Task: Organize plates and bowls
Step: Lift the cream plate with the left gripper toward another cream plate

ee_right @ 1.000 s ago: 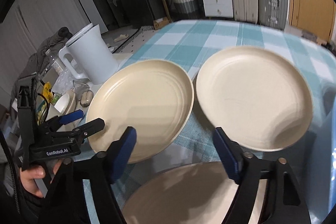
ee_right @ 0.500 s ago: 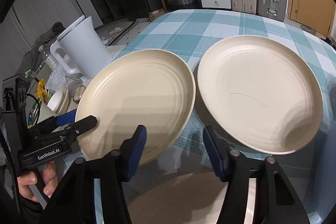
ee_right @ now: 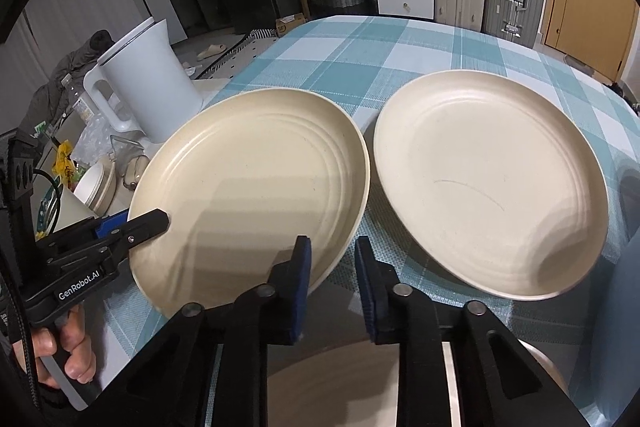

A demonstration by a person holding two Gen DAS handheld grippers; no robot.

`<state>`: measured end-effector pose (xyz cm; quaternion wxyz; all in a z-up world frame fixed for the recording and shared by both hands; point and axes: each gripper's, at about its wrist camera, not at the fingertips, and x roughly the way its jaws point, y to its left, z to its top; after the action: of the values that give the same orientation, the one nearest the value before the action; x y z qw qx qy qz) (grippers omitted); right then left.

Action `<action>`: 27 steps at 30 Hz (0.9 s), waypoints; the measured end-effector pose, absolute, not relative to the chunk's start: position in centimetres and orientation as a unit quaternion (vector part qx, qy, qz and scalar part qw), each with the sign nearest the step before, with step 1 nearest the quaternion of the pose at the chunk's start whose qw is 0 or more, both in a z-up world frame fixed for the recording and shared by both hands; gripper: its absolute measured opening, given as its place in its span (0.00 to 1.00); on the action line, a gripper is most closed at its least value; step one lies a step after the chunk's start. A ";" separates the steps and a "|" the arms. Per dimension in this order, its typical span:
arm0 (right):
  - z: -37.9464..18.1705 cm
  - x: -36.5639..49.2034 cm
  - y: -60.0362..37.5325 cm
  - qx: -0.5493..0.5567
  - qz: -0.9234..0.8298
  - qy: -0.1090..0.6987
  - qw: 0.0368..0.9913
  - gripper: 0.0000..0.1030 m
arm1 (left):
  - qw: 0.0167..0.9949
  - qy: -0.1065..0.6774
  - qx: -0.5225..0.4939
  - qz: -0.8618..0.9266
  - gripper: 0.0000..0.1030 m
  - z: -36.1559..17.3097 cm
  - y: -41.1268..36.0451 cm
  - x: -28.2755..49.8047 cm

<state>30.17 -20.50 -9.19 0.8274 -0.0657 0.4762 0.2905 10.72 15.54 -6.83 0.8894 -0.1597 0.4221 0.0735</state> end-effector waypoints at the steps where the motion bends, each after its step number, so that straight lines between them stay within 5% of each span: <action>1: -9.2 30.1 -20.4 -0.068 0.289 0.474 0.829 0.20 | 0.890 0.422 -0.158 0.074 0.24 -6.8 15.5 10.7; 27: -7.0 27.6 -22.2 -0.067 0.281 0.441 0.850 0.19 | 0.908 0.391 -0.133 0.072 0.24 -3.5 13.1 7.6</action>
<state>27.59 -22.21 -7.00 0.8497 -0.0670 0.4411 0.2809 7.64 13.14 -3.51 0.9081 -0.1327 0.3906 0.0716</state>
